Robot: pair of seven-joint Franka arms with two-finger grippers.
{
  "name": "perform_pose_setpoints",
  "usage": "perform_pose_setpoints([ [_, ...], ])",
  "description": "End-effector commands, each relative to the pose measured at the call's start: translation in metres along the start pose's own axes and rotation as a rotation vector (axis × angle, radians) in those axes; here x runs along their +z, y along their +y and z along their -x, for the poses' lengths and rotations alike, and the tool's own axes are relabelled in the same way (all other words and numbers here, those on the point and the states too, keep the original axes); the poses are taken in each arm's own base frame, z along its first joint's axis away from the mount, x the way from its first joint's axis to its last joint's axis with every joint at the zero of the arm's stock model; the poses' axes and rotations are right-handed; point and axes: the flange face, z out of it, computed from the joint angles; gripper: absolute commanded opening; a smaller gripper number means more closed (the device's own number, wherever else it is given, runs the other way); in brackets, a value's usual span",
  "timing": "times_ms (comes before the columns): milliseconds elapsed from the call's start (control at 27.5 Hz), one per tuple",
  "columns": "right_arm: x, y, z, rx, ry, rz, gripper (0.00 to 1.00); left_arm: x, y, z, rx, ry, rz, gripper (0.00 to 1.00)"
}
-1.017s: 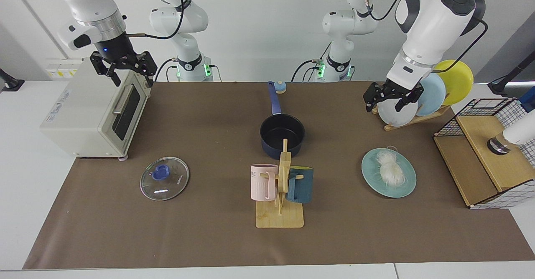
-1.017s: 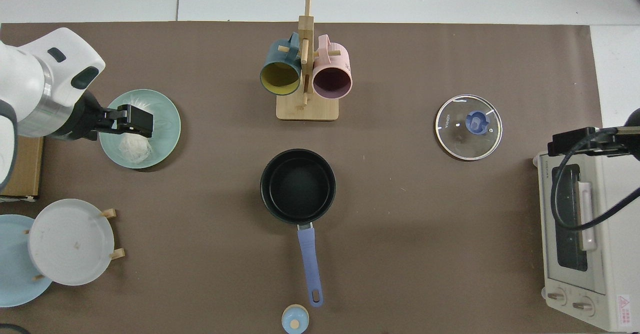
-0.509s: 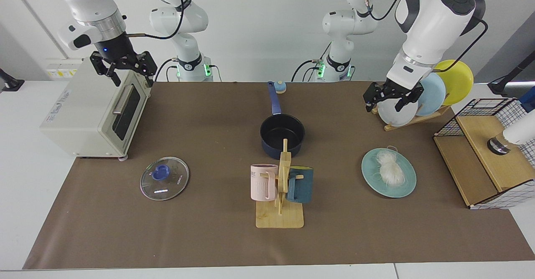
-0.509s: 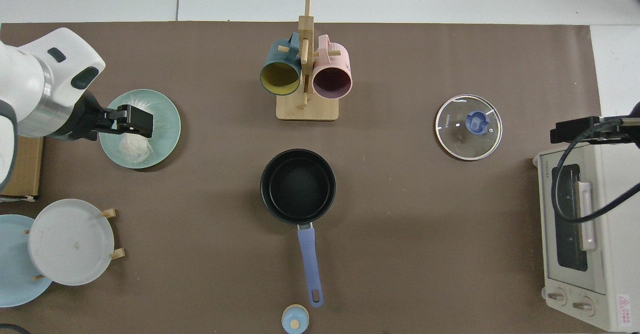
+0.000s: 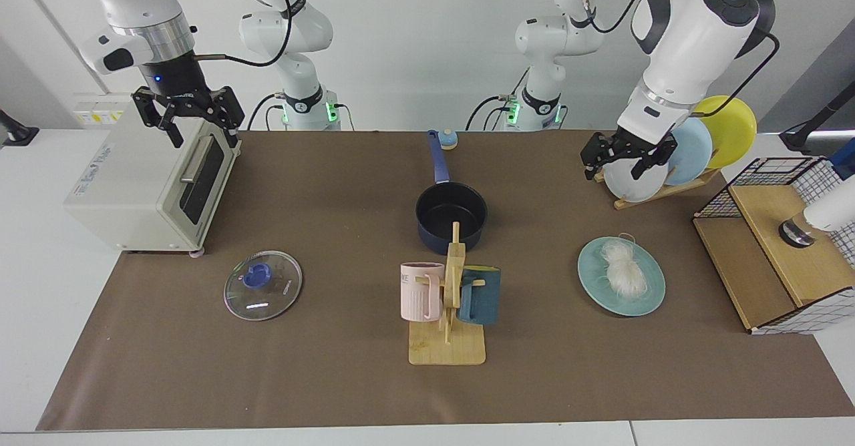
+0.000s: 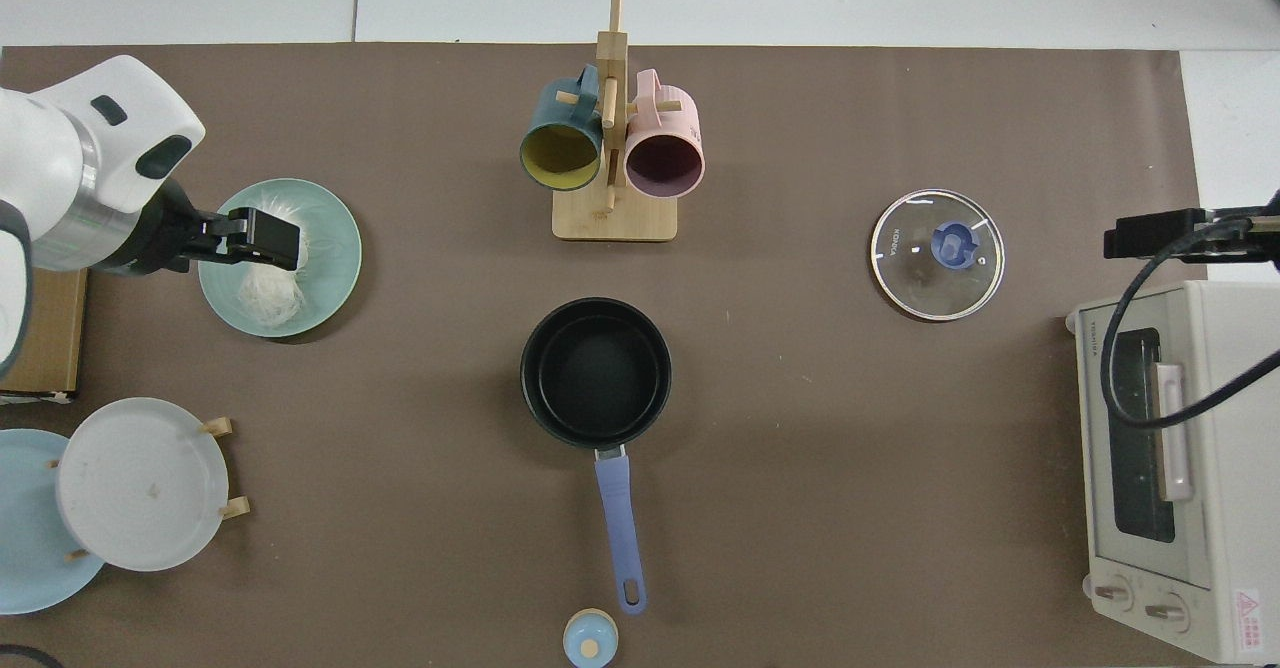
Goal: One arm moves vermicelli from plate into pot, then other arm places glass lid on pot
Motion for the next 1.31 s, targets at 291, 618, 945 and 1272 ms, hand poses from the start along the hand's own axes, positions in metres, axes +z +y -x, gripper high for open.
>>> perform_pose_setpoints([
  [291,0.003,0.006,-0.001,-0.012,0.006,0.007,1.00,0.049,-0.033,-0.027,-0.004,0.058,-0.002,1.00],
  [618,0.016,0.017,-0.006,0.005,-0.009,0.010,1.00,0.087,-0.054,-0.019,-0.047,0.004,0.002,1.00],
  [945,0.069,0.032,-0.021,0.035,-0.092,0.017,1.00,0.129,-0.083,-0.024,-0.082,0.018,-0.004,0.99],
  [1272,0.113,0.030,-0.026,0.105,-0.160,0.011,1.00,0.155,-0.104,-0.031,-0.136,0.013,-0.003,0.99],
])
